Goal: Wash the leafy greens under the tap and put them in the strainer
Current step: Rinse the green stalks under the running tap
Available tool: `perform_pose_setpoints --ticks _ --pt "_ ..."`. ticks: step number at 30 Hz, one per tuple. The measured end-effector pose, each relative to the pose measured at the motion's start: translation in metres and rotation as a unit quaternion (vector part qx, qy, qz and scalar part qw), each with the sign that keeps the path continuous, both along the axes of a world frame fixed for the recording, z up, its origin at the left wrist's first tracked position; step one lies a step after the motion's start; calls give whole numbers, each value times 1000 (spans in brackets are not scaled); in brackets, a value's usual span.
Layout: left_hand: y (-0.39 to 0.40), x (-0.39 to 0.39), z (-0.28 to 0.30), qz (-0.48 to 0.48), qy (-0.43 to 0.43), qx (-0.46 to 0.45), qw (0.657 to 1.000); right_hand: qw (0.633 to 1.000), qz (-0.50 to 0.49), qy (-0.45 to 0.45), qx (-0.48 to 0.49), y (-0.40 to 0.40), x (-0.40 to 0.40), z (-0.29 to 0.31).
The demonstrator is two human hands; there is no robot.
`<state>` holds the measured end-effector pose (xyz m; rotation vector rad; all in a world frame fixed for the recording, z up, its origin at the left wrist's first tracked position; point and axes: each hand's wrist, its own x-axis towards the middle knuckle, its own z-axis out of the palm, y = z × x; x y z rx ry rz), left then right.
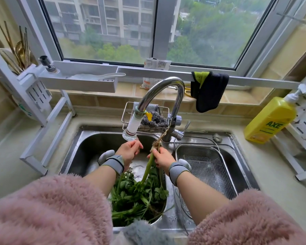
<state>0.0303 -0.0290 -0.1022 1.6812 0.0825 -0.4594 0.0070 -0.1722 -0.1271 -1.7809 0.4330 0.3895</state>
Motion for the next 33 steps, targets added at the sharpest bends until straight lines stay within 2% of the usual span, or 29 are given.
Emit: perform_pose_setpoints --ticks 5,10,14,18,25,33 --pt "1 0 1 5 11 -18 1000 1000 -2 -1 22 4 0 2" --pt "0 0 6 10 87 -61 994 998 -28 -9 54 7 2 4" --pt "4 -3 10 -18 46 -49 998 998 -37 -17 56 8 3 2" --pt "5 -6 16 -8 45 -97 994 998 -33 -24 42 8 4 2" --pt "4 -3 9 42 24 -39 998 998 -26 -53 36 11 8 9" --pt "9 -3 12 9 73 -94 993 997 2 -57 44 16 5 14"
